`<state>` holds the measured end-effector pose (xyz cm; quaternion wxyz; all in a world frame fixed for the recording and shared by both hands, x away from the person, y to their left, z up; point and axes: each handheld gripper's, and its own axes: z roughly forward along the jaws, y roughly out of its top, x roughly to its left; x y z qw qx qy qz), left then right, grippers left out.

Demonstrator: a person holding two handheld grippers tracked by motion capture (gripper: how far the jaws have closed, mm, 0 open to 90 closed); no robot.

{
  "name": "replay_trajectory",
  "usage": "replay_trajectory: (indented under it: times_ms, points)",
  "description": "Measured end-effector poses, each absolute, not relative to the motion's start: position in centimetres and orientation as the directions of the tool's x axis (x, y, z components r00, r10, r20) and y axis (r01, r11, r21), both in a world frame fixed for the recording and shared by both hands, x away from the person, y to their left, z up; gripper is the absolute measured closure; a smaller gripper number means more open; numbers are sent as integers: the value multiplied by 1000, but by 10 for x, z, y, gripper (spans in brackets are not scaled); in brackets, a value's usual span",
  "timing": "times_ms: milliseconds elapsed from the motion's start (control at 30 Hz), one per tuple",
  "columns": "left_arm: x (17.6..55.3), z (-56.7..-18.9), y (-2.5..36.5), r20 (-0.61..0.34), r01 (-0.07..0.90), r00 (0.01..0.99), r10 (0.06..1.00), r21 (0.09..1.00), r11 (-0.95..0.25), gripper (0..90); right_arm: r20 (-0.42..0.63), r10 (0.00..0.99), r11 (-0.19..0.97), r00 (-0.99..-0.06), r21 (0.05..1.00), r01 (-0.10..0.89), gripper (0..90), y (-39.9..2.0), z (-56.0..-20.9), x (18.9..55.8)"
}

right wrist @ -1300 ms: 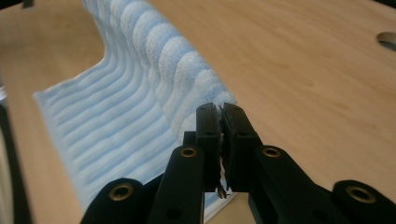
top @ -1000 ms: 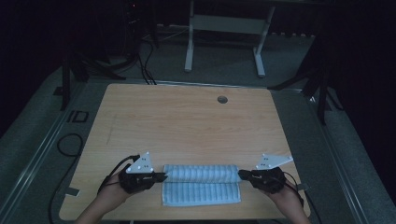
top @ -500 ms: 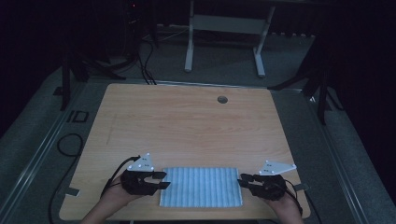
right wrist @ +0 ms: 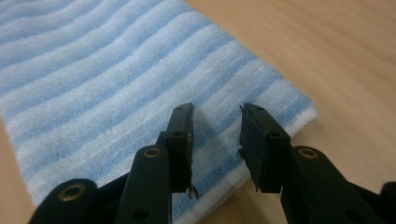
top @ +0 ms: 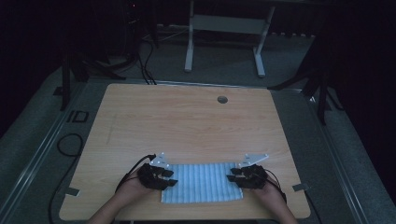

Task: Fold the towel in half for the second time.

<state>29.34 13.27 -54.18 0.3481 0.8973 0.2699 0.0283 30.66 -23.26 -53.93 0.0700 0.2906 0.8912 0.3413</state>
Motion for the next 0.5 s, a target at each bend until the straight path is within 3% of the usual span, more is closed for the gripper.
replay_trajectory:
  times_ms: [500]
  points:
    - [360, -540, 149, -130, 522, 804, 580, 622, -583, 581, 42, 582, 596, -812, 658, 461, 627, -207, -541, 382]
